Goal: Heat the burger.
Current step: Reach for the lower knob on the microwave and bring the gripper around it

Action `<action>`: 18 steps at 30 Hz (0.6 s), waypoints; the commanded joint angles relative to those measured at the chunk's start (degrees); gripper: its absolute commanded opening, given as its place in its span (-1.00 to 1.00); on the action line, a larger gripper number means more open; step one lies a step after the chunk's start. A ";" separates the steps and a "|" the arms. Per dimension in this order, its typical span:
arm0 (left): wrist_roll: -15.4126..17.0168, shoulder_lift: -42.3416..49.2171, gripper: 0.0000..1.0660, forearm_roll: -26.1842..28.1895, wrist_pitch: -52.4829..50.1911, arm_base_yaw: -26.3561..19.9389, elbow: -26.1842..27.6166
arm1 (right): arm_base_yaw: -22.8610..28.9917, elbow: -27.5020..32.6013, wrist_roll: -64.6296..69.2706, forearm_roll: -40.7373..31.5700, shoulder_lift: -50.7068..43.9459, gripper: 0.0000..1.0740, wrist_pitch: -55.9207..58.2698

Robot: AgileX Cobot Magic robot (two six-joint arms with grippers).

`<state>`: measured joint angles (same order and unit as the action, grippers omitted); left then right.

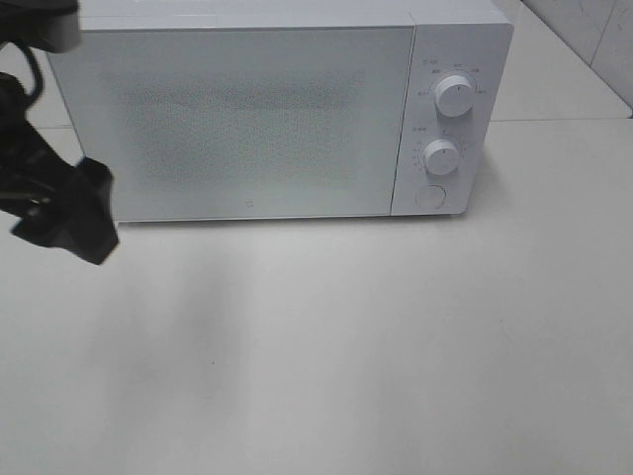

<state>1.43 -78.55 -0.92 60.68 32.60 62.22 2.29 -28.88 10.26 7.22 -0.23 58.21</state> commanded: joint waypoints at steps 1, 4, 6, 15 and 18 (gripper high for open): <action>-1.43 2.35 0.89 -0.34 1.66 -4.01 -0.80 | -0.29 0.06 -0.17 0.06 -1.66 0.42 -0.69; -2.75 5.21 0.89 -0.23 2.35 -10.03 -3.15 | -0.29 0.06 -0.17 0.06 -1.66 0.42 -0.69; -3.44 7.33 0.89 -0.11 2.58 -13.87 -5.04 | -0.29 0.06 -0.17 0.06 -1.66 0.42 -0.69; -3.78 20.45 0.89 0.17 2.35 -23.43 -16.10 | -0.29 0.06 -0.17 0.06 -1.66 0.42 -0.69; -3.78 25.38 0.89 0.00 2.12 -23.43 -19.31 | -0.29 0.06 -0.17 0.06 -1.66 0.42 -0.69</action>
<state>-2.29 -53.74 -0.97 62.74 9.40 43.32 2.29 -28.88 10.26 7.22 -0.23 58.21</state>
